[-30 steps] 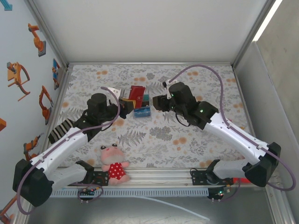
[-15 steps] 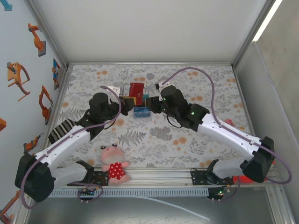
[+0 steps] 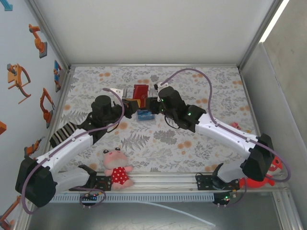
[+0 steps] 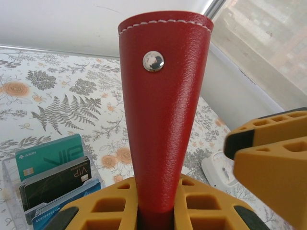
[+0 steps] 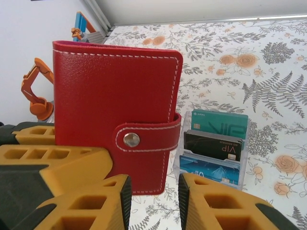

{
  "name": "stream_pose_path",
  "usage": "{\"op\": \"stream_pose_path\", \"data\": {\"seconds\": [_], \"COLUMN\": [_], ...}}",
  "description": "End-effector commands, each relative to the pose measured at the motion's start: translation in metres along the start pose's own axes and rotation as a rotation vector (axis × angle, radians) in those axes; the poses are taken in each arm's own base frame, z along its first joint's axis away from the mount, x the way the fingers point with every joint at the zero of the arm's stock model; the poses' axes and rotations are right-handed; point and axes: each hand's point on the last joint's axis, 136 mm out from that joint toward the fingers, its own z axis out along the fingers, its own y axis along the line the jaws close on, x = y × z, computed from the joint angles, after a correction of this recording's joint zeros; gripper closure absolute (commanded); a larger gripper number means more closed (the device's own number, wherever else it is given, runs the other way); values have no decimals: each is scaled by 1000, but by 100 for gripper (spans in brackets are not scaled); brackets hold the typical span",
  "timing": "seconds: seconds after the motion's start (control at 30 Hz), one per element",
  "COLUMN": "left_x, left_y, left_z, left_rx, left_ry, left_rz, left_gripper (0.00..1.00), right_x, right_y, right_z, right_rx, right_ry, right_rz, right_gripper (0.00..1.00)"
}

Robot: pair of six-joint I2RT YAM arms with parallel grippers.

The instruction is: Take the credit cards out of the card holder

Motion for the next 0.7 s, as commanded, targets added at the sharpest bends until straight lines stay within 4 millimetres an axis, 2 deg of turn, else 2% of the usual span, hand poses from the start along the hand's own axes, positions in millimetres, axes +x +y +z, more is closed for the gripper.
{"op": "stream_pose_path", "data": {"seconds": [0.0,0.43,0.67], "left_x": [-6,-7,-9], "left_y": [-13,-28,-35], "left_z": [1,-3,-4], "left_rx": [65,139,172], "left_ry": [-20,-13,-16], "left_rz": [7,25,33], "left_gripper": [100,100,100], "right_x": [-23,-26,-24], "right_y": [16,17,20], "right_z": [-1,14,18], "right_rx": [-38,-79,-141], "right_ry": [-61,-52,-29], "right_rz": [14,55,96], "right_gripper": [68,68,62]}}
